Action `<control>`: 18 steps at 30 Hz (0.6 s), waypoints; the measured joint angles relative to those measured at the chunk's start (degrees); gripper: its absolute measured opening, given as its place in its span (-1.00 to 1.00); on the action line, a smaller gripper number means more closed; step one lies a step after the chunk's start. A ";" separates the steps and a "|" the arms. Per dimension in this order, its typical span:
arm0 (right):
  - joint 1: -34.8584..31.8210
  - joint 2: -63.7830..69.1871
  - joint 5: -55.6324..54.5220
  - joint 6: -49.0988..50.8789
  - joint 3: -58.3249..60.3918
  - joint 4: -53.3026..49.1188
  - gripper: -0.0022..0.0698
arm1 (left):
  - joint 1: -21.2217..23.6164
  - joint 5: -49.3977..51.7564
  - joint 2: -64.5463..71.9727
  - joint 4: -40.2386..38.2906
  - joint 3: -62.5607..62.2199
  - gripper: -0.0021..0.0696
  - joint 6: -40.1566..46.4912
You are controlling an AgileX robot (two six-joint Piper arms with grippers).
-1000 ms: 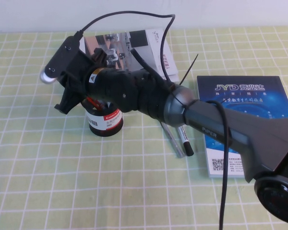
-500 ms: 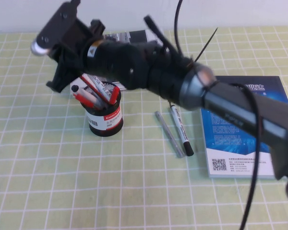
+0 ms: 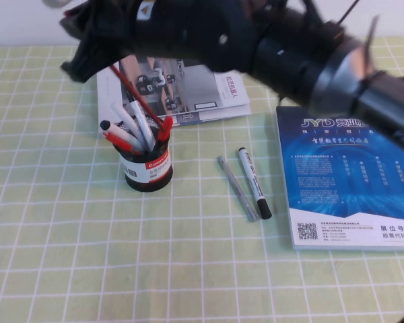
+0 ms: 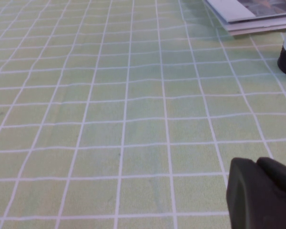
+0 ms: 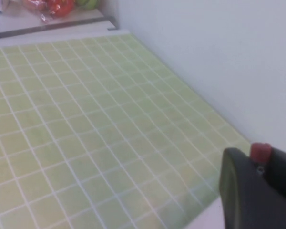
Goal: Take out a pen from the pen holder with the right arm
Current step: 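Take a marker out of the pen holder and lay it on the table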
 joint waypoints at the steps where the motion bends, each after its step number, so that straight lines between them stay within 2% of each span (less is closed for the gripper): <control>1: -0.37 -0.75 1.67 3.25 0.00 -1.91 -0.89 | 0.00 0.00 0.00 0.00 0.00 -0.96 0.00; 10: -4.52 -6.14 18.33 31.89 0.00 -22.74 -0.89 | 0.00 0.00 0.00 0.00 0.00 -0.96 0.00; 18: -10.08 -6.16 28.96 43.47 3.49 -22.37 -0.89 | 0.00 0.00 0.00 0.00 0.00 -0.96 0.00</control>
